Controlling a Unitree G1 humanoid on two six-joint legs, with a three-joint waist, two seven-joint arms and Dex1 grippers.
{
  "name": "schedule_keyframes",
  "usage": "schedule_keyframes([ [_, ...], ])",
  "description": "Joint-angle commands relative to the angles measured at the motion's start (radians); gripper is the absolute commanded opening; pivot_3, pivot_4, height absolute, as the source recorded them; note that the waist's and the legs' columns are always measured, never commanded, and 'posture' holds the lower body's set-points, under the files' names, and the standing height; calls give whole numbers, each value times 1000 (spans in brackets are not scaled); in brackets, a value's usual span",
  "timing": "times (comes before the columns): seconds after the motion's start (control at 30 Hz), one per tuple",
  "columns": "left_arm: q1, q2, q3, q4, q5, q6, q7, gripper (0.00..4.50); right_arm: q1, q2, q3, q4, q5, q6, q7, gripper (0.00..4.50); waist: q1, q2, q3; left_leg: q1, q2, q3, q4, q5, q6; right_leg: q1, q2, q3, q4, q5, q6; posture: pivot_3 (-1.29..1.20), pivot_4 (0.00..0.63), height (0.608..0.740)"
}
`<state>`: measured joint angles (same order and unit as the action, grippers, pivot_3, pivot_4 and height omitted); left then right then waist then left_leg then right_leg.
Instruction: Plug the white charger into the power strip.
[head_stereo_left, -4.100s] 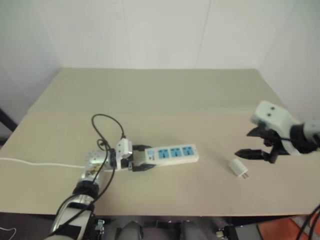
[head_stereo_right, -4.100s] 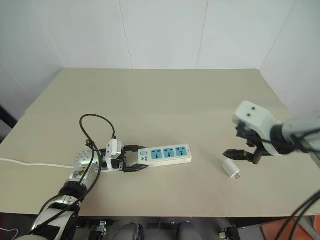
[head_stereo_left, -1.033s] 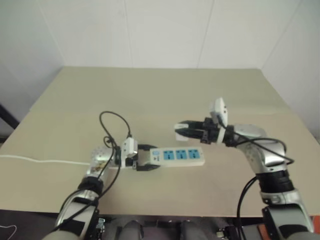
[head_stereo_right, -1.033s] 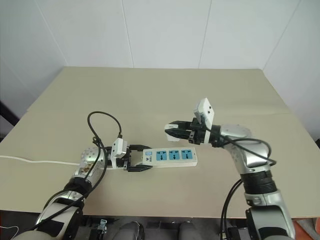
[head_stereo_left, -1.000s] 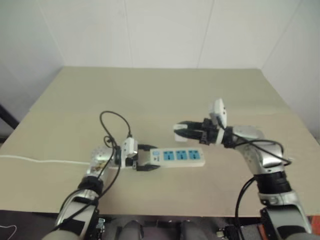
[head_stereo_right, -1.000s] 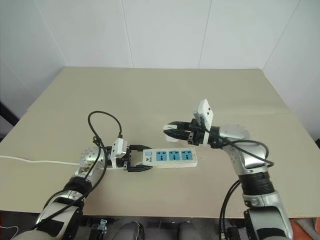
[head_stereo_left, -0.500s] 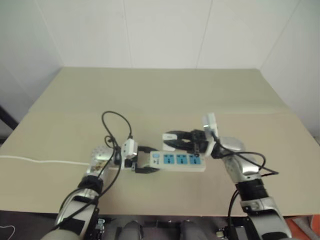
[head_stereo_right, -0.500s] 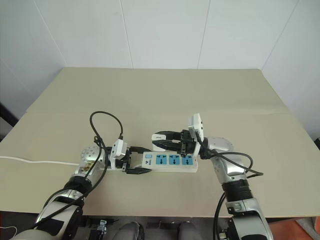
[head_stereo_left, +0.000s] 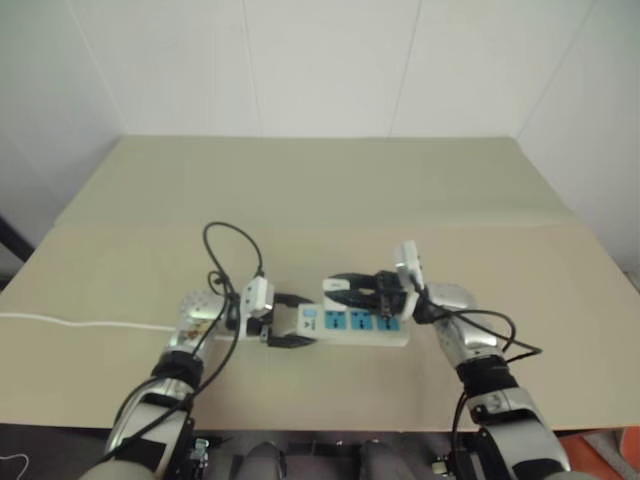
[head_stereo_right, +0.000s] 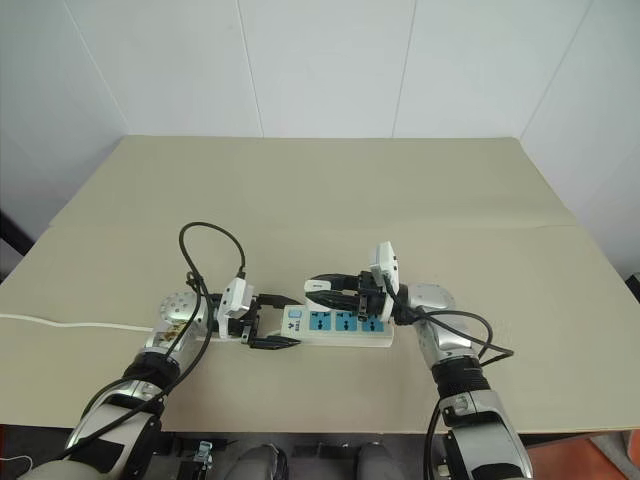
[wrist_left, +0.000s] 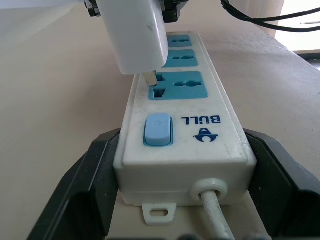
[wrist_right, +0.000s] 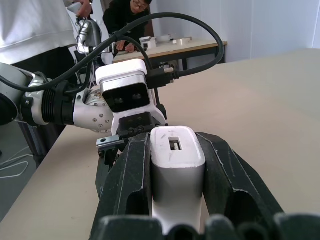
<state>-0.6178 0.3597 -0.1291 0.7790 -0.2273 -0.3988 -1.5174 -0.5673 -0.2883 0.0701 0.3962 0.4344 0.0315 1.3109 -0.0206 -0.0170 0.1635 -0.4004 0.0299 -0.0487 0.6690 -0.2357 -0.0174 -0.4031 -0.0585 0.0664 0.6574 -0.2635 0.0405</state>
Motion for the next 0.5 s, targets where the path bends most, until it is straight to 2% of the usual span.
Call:
schedule_keyframes([
  [0.03,2,12,-24,-4,31,2,-16,3267,-10,2,-17,-17,7,-29,11,1132,0,0,0,0,0,0,0,0,0,0,0,0,0,0,0,0,150,740],
  [0.5,3,13,-33,-3,38,13,-14,3267,41,15,2,-64,3,-16,-7,1132,0,0,0,1,0,0,0,0,0,0,0,0,1,0,0,0,150,740],
])
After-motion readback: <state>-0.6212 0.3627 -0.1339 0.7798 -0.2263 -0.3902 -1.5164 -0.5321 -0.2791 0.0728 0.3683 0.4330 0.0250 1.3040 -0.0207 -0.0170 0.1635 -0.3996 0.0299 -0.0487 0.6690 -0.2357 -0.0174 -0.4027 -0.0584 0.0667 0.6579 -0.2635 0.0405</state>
